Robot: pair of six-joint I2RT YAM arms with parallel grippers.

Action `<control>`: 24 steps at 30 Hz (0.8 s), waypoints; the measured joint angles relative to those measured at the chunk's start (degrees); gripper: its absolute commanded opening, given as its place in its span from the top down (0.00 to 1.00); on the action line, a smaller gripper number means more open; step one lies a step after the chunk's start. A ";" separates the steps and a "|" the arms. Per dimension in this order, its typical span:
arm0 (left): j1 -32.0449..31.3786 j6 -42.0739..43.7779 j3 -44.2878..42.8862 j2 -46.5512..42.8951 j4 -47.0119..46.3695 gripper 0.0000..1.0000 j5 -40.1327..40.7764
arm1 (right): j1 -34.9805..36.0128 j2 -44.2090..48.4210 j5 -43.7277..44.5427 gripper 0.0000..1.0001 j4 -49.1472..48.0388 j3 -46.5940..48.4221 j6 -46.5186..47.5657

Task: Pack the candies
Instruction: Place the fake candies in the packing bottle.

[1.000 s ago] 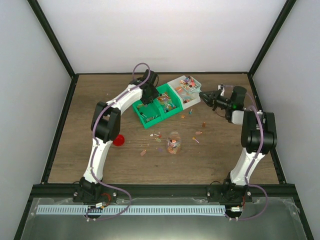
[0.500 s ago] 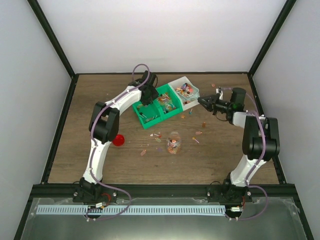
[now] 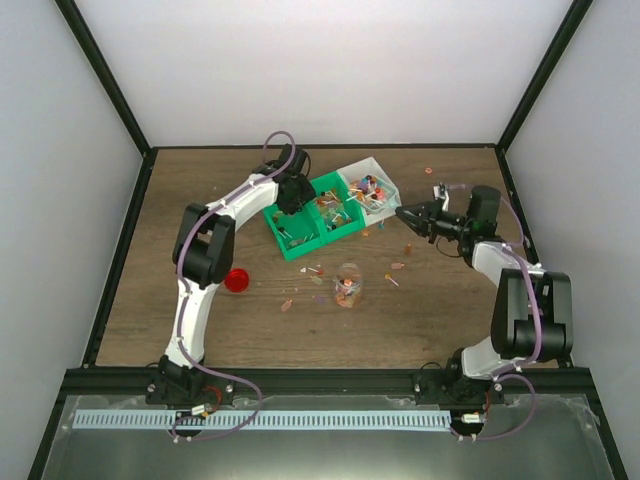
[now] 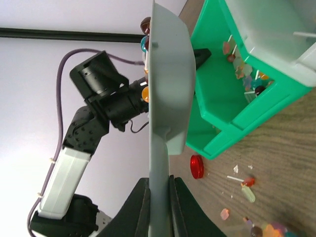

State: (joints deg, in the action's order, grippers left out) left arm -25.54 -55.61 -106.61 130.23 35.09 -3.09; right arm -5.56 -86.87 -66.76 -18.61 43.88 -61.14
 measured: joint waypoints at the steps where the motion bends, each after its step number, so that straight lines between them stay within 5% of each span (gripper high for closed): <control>1: 0.15 0.11 0.31 -0.17 0.00 0.55 -0.28 | 0.00 0.85 -0.22 0.99 0.52 -0.50 0.00; 6: 0.20 0.70 1.64 -0.79 1.95 0.52 -1.14 | 0.00 6.75 -1.51 0.99 3.63 -2.75 0.13; 13: 0.39 3.28 2.34 -2.43 5.42 0.34 -2.27 | 0.00 16.50 -2.51 0.99 11.61 -4.11 2.08; 24: 1.51 5.40 2.67 -3.82 6.25 0.33 -5.14 | 0.00 32.59 -3.76 0.99 28.55 -9.09 7.19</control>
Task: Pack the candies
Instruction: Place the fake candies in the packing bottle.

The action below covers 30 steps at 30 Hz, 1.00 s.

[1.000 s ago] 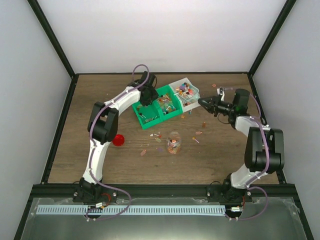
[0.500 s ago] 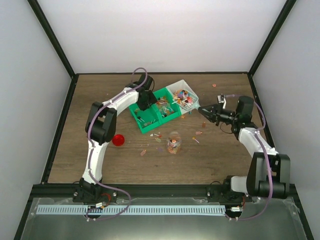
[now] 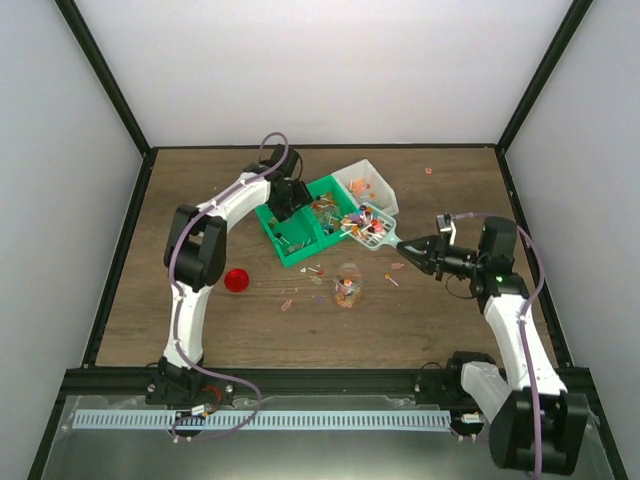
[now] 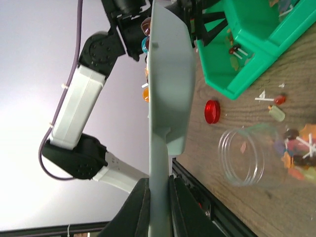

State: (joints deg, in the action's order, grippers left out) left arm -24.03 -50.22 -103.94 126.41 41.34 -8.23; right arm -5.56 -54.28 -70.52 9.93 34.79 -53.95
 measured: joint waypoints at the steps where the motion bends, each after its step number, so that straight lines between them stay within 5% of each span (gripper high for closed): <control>1: 0.02 0.15 0.28 -0.20 0.00 0.33 0.00 | 0.00 1.86 -0.22 0.99 1.62 -0.35 0.24; 15: 0.17 2.49 8.17 -10.14 -0.04 0.33 0.66 | -0.20 21.99 1.44 0.99 18.84 -5.97 0.85; 30: 1.44 2.73 9.20 -10.43 -0.17 0.33 0.50 | -0.24 23.52 10.84 0.99 38.62 1.62 13.70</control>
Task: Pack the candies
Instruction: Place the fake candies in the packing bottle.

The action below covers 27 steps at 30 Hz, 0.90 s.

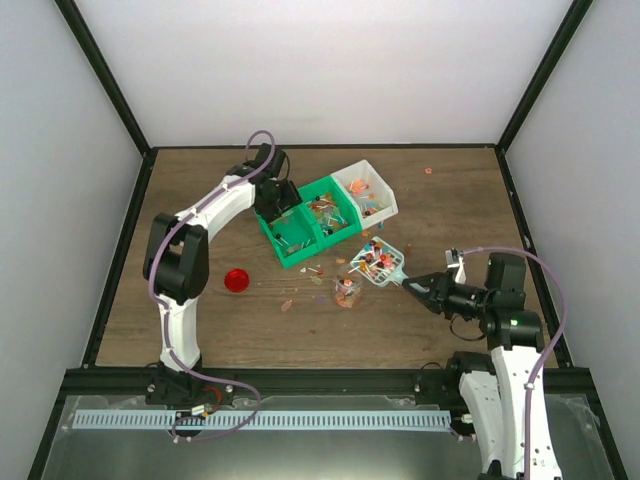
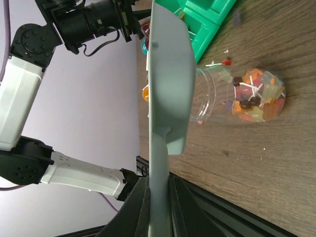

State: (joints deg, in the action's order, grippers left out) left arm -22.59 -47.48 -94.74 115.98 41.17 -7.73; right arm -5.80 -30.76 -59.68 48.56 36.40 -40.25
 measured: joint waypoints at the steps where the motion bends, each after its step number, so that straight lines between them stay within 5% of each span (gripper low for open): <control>1: 0.11 0.02 0.07 0.00 0.02 0.33 -0.07 | 0.00 0.13 0.17 0.99 0.66 0.00 0.55; 27: 2.67 0.00 3.76 -0.02 -2.58 0.33 -2.71 | 0.00 0.55 7.04 0.99 11.69 4.24 11.04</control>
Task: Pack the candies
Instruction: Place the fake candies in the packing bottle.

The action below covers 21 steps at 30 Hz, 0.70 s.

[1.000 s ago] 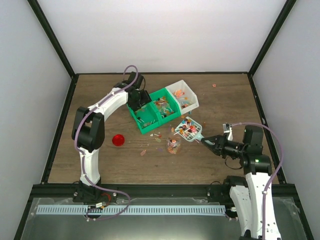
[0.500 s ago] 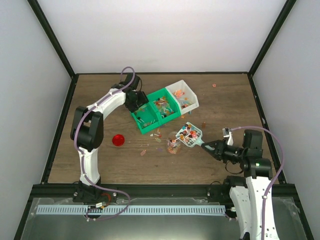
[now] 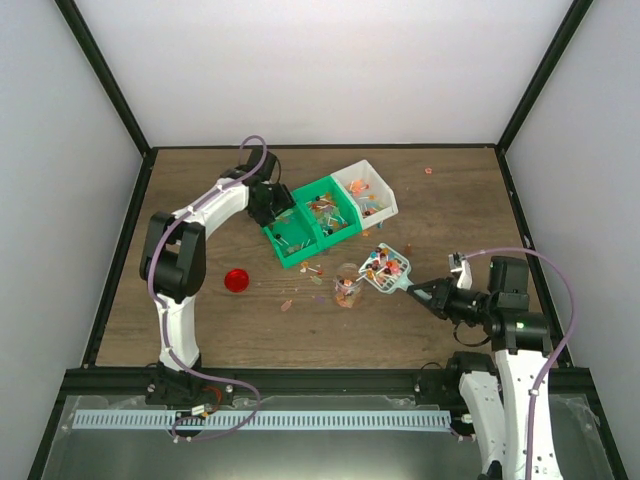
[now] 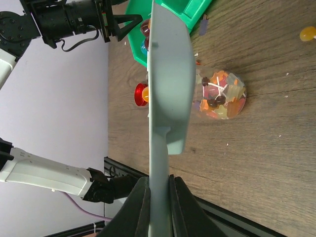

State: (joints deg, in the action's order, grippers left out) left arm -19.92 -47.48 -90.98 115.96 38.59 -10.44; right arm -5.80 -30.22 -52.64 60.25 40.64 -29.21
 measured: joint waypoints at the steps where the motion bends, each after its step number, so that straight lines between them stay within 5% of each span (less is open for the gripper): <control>1: 0.09 0.00 0.04 0.00 -0.04 0.33 -0.11 | 0.00 -0.09 0.17 0.99 0.11 0.26 0.28; 21: 0.90 -0.02 2.58 -0.72 -3.08 0.33 -1.92 | 0.00 0.20 1.25 0.99 1.07 0.79 1.14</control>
State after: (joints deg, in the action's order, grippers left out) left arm -19.03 -47.51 -88.40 115.24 35.51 -12.36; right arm -5.80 -30.02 -51.40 61.32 41.43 -28.08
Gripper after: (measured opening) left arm 0.672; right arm 0.092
